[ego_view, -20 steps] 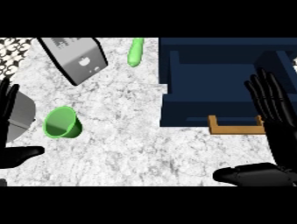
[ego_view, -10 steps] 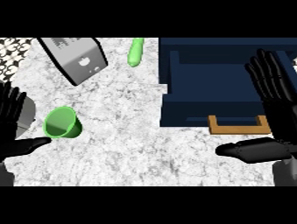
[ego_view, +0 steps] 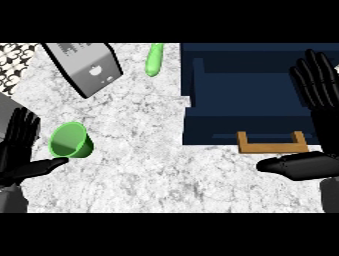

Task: Pick up the cup, place it into the drawer and close the drawer

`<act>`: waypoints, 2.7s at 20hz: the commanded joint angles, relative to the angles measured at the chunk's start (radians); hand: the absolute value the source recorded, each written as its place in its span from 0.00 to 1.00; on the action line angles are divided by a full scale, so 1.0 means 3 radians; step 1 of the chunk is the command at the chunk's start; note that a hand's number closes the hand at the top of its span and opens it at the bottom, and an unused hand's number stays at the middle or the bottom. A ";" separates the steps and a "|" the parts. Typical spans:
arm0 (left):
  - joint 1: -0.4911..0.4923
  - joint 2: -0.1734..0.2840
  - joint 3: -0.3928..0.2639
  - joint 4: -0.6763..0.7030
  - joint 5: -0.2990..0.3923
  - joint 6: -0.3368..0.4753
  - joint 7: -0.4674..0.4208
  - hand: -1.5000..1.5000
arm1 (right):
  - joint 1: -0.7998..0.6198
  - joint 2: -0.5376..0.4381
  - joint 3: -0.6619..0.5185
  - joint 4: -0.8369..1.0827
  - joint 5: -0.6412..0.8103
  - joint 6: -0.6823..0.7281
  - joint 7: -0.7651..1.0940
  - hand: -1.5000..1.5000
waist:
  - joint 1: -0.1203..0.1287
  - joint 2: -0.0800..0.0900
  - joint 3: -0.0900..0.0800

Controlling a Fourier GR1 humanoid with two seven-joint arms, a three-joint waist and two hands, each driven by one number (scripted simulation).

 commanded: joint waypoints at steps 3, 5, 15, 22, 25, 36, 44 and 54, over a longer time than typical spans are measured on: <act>-0.0326 0.0228 0.0137 0.1344 -0.0203 -0.0179 -0.0855 0.00 | -0.0147 0.0011 0.0002 0.0112 0.0051 -0.0021 0.0023 0.00 | -0.0024 0.0012 -0.0004; -0.0354 0.0195 0.0091 0.1353 -0.0178 -0.0121 -0.0846 0.00 | -0.0004 0.0004 -0.0046 0.0046 -0.0006 0.0045 0.0008 0.00 | -0.0007 0.0001 -0.0001; -0.0896 0.0320 0.0161 0.2861 -0.0400 -0.0060 -0.1862 0.00 | -0.0120 0.0001 -0.0053 -0.0033 -0.0027 0.0042 0.0138 0.00 | -0.0034 0.0012 -0.0005; -0.0950 0.0391 0.0205 0.3130 -0.0427 -0.0175 -0.2175 0.00 | -0.0062 -0.0148 -0.0220 -0.0131 -0.0259 0.0220 0.0173 0.00 | -0.0090 0.0024 -0.0012; -0.0900 0.0361 0.0177 0.3161 -0.0467 -0.0178 -0.2322 0.00 | -0.0122 -0.0170 -0.0294 0.0057 -0.0312 0.0253 0.0121 0.00 | -0.0078 0.0030 -0.0012; -0.1087 0.0261 0.0151 0.3207 -0.0515 -0.0266 -0.2338 0.00 | -0.0290 -0.0008 -0.0057 0.0055 -0.0003 0.0027 0.0186 0.00 | -0.0085 0.0045 -0.0018; -0.1195 0.0179 0.0116 0.3042 -0.0517 -0.0548 -0.2457 1.00 | -0.0156 -0.0125 -0.0139 -0.0151 -0.0139 0.0132 0.0339 0.00 | -0.0126 0.0035 -0.0017; -0.1151 -0.0107 0.0292 0.2886 -0.0481 0.0444 -0.3102 1.00 | -0.0283 -0.0086 -0.0164 0.0069 -0.0091 0.0090 0.0216 0.00 | -0.0090 0.0042 -0.0015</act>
